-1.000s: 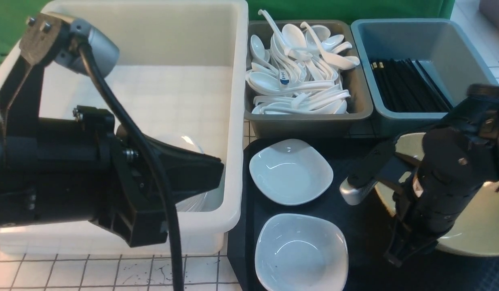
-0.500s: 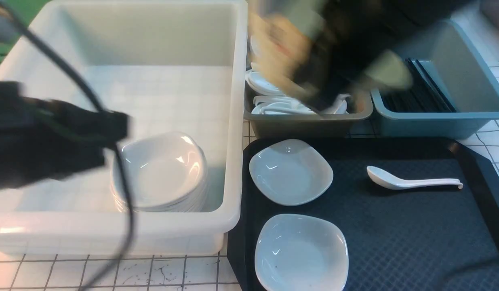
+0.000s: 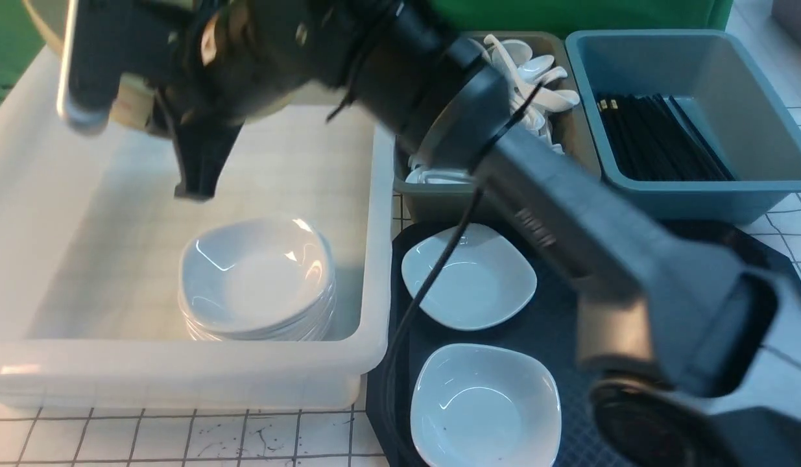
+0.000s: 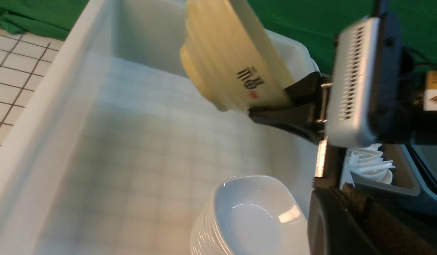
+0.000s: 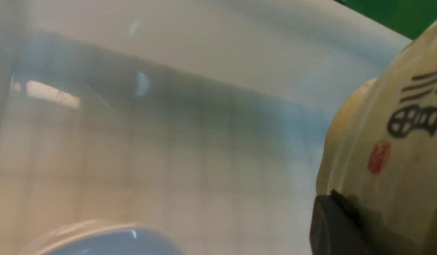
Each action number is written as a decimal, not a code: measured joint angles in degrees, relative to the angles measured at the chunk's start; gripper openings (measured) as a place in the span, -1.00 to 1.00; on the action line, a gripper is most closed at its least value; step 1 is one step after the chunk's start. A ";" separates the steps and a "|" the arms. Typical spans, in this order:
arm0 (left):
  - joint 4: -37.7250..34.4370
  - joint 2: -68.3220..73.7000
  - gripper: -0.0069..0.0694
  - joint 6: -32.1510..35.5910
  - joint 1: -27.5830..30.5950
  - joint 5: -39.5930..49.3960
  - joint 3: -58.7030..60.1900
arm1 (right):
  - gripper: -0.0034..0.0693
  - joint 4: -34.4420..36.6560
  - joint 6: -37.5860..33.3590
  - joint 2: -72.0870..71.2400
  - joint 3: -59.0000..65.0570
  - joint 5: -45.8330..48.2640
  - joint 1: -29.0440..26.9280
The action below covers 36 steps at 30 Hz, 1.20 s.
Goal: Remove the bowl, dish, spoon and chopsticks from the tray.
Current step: Use the right arm to put the noodle bowl into the large storage box on the left
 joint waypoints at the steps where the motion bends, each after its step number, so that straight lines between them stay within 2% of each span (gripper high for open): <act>1: 0.27 -0.80 -0.82 -0.11 0.00 0.84 0.00 | -0.78 1.17 -0.06 1.84 -0.46 -1.67 0.00; 7: 0.45 -4.41 -0.82 -0.49 0.00 5.58 0.00 | -0.78 2.93 -2.92 6.62 -0.96 -8.19 0.00; 12: 0.83 -8.14 -0.82 -0.98 0.00 7.54 -0.05 | -0.78 11.14 -10.85 8.78 -0.96 -12.55 -0.11; 14: 1.01 -8.96 -0.82 -1.05 0.00 7.90 -0.05 | -0.78 12.75 -11.95 9.38 -1.03 -13.32 0.00; 36: 0.58 -9.16 -0.82 -0.49 0.00 8.16 -0.05 | -0.75 13.06 -11.96 13.28 -0.97 -13.40 0.88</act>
